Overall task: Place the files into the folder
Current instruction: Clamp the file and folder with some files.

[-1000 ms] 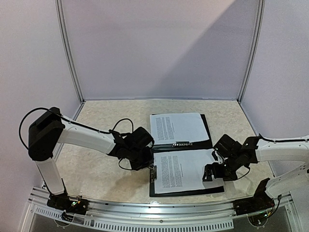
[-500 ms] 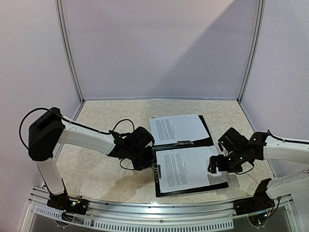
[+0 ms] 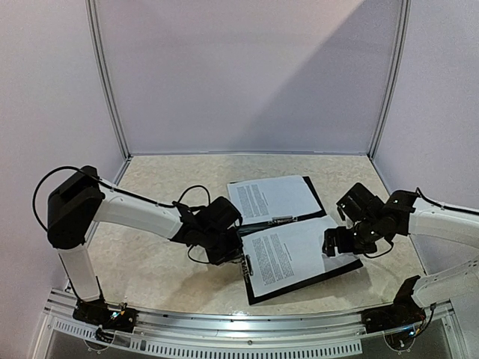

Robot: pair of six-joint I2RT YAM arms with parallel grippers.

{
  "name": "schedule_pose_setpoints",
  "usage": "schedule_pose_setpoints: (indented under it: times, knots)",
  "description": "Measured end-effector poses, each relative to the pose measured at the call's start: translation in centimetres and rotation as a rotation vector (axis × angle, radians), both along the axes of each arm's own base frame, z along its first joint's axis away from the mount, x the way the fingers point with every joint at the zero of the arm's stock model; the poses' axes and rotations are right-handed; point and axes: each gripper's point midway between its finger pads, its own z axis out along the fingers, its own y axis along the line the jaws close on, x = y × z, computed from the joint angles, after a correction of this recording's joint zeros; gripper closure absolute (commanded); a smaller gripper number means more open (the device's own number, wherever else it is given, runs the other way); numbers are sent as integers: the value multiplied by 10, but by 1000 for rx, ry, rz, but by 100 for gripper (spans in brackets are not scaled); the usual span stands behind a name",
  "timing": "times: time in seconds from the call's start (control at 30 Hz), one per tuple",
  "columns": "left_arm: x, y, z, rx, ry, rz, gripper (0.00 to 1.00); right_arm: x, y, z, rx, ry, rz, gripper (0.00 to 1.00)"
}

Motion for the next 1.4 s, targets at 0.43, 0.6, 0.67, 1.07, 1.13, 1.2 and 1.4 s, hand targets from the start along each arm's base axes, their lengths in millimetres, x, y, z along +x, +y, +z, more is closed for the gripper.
schedule_pose_setpoints:
  times: [0.43,0.6,0.67,1.07,1.13,1.2,1.4]
  knots:
    - [6,-2,8,20,-31,-10,81,12,-4,23,-33,-62,-10,1]
    - [7,-3,12,27,-41,-20,74,7,-8,13,-50,-40,-7,1]
    - [7,-4,14,23,-47,-26,69,1,-13,-1,-75,-10,-6,1]
    - [10,-3,25,39,-108,-68,43,-24,-27,-22,-39,35,-10,8]
    - [14,1,32,52,-140,-70,42,-16,-14,-7,26,0,-2,11]
    - [22,6,46,62,-190,-67,43,-9,0,4,77,-20,10,13]
    - [43,4,76,79,-305,-91,60,-3,58,8,218,15,87,26]
